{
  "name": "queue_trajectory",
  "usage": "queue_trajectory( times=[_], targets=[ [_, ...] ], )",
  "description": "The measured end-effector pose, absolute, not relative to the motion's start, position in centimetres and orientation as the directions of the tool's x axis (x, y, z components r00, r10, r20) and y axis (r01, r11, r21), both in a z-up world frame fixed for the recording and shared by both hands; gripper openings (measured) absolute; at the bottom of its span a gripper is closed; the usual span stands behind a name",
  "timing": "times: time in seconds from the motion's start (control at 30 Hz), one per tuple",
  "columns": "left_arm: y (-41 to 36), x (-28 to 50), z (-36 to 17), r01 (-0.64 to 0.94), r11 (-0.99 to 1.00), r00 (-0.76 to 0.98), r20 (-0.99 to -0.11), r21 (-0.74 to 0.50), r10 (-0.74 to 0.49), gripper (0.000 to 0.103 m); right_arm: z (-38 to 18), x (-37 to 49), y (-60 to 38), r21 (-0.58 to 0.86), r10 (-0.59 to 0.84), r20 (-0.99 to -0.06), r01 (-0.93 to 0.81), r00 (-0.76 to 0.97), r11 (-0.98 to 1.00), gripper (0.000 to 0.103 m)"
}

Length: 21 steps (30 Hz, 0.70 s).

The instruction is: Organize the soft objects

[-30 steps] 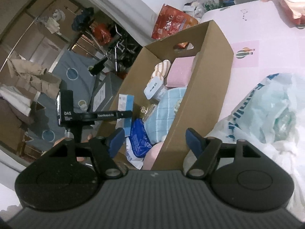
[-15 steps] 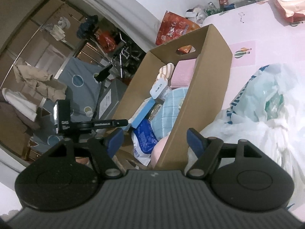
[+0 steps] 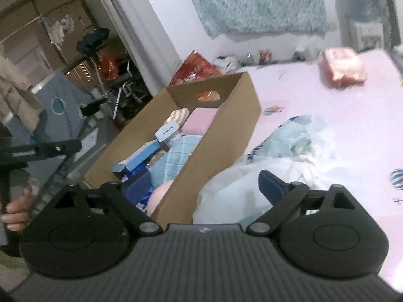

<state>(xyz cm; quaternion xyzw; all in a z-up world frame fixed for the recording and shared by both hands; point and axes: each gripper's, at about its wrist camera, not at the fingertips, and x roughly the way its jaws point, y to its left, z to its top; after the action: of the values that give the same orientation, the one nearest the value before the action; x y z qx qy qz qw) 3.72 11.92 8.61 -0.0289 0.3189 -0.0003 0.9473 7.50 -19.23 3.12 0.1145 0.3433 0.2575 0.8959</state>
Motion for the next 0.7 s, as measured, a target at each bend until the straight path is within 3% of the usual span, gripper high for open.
queue_trajectory(
  times=[0.13, 0.5, 0.7],
  targets=[
    [9.8, 1.5, 7.8, 0.052, 0.997, 0.834, -0.547, -0.062, -0.077, 0.103, 3.8, 4.0, -18.7, 0.249, 0.442, -0.544, -0.366, 0.713, 0.897, 0.102],
    [7.5, -1.1, 7.1, 0.082, 0.997, 0.826, -0.560, 0.005, -0.065, 0.103, 6.2, -2.6, -17.3, 0.017, 0.214, -0.538, -0.243, 0.815, 0.970, 0.102],
    [6.5, -1.7, 7.8, 0.090, 0.996, 0.823, -0.564, 0.023, -0.061, 0.103, 7.4, -5.4, -17.8, 0.016, 0.131, -0.516, -0.143, 0.846, 0.990, 0.102]
  ],
)
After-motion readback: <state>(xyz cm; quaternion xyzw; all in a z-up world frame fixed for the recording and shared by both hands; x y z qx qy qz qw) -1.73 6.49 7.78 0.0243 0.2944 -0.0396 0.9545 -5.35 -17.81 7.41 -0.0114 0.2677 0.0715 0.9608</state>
